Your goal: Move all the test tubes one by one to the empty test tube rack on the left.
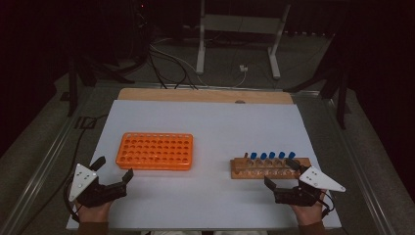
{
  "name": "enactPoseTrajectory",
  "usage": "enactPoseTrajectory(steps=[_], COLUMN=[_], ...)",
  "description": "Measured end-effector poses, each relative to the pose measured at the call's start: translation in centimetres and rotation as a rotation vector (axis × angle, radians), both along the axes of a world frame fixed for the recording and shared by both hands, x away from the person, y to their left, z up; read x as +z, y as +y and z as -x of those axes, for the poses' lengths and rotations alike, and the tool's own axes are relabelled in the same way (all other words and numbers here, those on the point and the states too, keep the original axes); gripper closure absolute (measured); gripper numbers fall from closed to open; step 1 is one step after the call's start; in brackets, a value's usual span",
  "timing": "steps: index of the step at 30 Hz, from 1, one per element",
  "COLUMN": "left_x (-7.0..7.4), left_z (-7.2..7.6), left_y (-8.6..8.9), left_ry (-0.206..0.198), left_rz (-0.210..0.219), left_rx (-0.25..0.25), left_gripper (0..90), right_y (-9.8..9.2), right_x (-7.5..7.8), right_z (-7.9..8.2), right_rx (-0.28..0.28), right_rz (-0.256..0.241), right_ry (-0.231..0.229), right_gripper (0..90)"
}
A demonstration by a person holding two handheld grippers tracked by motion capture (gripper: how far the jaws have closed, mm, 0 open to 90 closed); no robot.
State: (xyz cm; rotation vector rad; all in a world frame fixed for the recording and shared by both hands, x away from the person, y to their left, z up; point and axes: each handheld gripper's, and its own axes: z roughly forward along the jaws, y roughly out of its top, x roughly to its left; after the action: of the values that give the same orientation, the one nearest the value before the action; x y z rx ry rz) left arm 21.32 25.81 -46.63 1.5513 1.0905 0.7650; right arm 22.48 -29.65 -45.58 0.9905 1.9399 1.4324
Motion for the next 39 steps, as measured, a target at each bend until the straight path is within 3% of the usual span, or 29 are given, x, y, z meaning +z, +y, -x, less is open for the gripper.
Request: enactPoseTrajectory(steps=[6, 13, 15, 16, 20, 21, 24, 27, 29, 30, 33, 39], left_x=[-0.2, -0.4, -0.4, -0.4, -0.4, -0.4, -0.5, -0.4, -0.5, -0.5, -0.5, -0.5], left_z=[-0.1, -0.2, -0.2, -0.2, -0.3, -0.3, -0.3, -0.3, -0.3, -0.3, -0.3, -0.3], left_y=[-0.4, -0.4, -0.4, -0.4, -0.4, -0.5, -0.5, -0.6, -0.7, -0.7, -0.9, -1.0], left_ry=[0.012, 0.021, 0.022, 0.023, 0.028, 0.028, 0.029, 0.027, 0.026, 0.028, 0.029, 0.026], left_rz=[0.000, 0.002, 0.002, 0.001, 0.000, -0.001, -0.004, -0.010, -0.011, -0.014, -0.019, -0.030], left_rx=[0.005, 0.007, 0.011, 0.012, 0.014, 0.013, 0.011, 0.009, 0.007, 0.005, 0.004, 0.000], left_gripper=[0.6, 0.7, 0.6, 0.7, 0.6, 0.7, 0.6, 0.6, 0.6, 0.7, 0.6, 0.7], right_y=[-0.4, -2.7, -3.5, -4.1, -5.1, -5.6, -5.9, -6.3, -6.3, -6.2, -6.1, -5.8], right_x=[1.1, 2.7, 2.7, 2.5, 1.8, 1.3, 0.8, -0.1, -0.3, -0.6, -0.8, -1.0], right_z=[-0.6, -1.7, -2.0, -2.4, -3.1, -3.5, -3.8, -4.3, -4.3, -4.4, -4.5, -4.6], right_rx=[-0.017, -0.102, -0.120, -0.123, -0.117, -0.104, -0.099, -0.082, -0.079, -0.074, -0.062, -0.070], right_rz=[0.022, 0.051, 0.055, 0.058, 0.027, 0.004, 0.001, -0.020, -0.016, 0.001, 0.020, 0.053], right_ry=[-0.012, -0.031, -0.019, 0.010, 0.059, 0.091, 0.115, 0.166, 0.168, 0.172, 0.165, 0.151], right_gripper=[1.4, 2.4, 2.4, 2.5, 6.2, 10.8, 16.0, 36.9, 41.3, 51.9, 59.8, 67.5])
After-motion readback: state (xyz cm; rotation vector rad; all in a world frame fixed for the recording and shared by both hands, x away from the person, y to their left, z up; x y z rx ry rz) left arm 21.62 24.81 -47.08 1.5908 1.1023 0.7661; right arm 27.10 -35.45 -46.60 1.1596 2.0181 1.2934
